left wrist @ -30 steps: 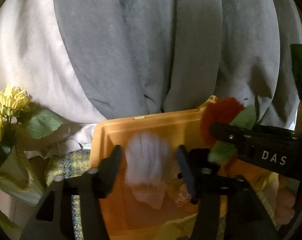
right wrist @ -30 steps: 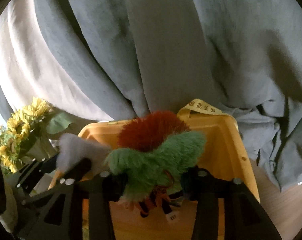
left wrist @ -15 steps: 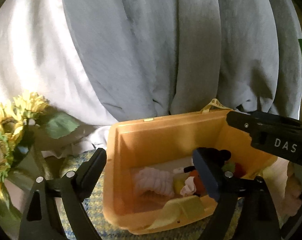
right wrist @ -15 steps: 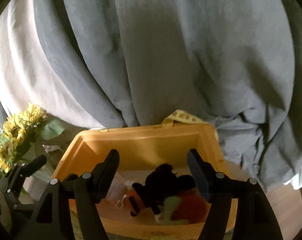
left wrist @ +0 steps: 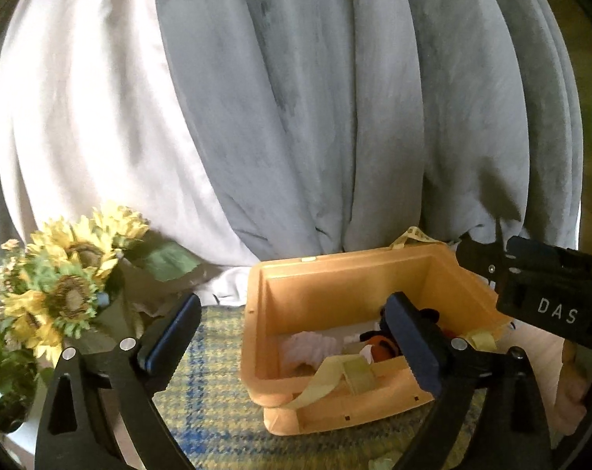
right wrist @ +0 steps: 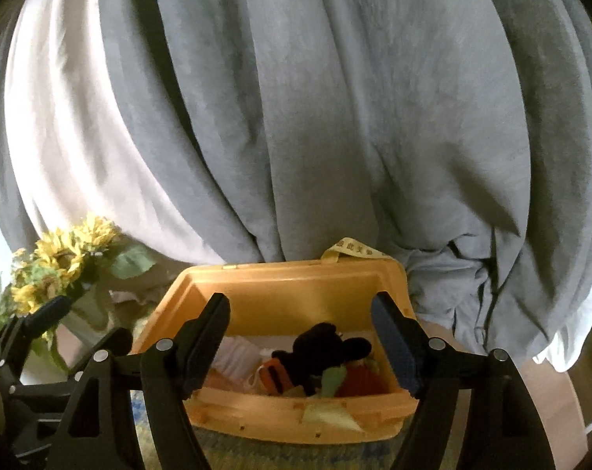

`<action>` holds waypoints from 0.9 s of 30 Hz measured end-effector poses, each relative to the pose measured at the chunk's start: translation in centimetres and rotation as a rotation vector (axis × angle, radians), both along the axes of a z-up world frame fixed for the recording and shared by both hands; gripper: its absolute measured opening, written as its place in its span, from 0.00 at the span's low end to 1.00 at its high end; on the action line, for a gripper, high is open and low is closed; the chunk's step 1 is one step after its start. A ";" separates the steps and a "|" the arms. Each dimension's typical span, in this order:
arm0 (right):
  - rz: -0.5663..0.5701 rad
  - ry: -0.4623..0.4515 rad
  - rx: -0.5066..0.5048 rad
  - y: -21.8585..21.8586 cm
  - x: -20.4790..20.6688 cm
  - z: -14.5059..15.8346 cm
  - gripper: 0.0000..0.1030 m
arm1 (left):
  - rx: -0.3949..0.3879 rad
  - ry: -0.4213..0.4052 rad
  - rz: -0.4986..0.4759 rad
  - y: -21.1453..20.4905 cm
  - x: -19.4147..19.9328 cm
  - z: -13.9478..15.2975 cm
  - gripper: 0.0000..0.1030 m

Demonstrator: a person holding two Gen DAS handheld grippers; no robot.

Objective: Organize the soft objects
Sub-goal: 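Move both grippers back down toward the pink sponge and green frog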

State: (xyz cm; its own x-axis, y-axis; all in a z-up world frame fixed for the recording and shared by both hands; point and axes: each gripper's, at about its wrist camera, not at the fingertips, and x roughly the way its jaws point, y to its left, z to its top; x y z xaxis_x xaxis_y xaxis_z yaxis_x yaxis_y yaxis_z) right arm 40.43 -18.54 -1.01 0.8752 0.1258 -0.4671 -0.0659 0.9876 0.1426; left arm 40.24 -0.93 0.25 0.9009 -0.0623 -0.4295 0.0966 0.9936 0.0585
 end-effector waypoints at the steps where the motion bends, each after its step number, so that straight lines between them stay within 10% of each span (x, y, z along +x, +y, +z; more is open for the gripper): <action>1: 0.004 -0.001 0.002 0.0 -0.4 0.1 0.73 | 0.001 -0.002 0.002 0.0 -0.4 0.2 0.95; 27: 0.128 0.018 -0.001 -1.3 -7.6 -1.1 0.73 | 0.025 0.085 0.127 -2.1 -10.3 -1.8 1.00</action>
State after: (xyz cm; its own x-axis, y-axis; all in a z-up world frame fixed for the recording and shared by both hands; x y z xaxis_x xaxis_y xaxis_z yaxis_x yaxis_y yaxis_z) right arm 32.79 -19.80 -2.07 0.8434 0.2357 -0.4828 -0.1889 0.9713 0.1444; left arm 29.97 -3.07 -1.54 0.8612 0.0616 -0.5045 -0.0240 0.9964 0.0807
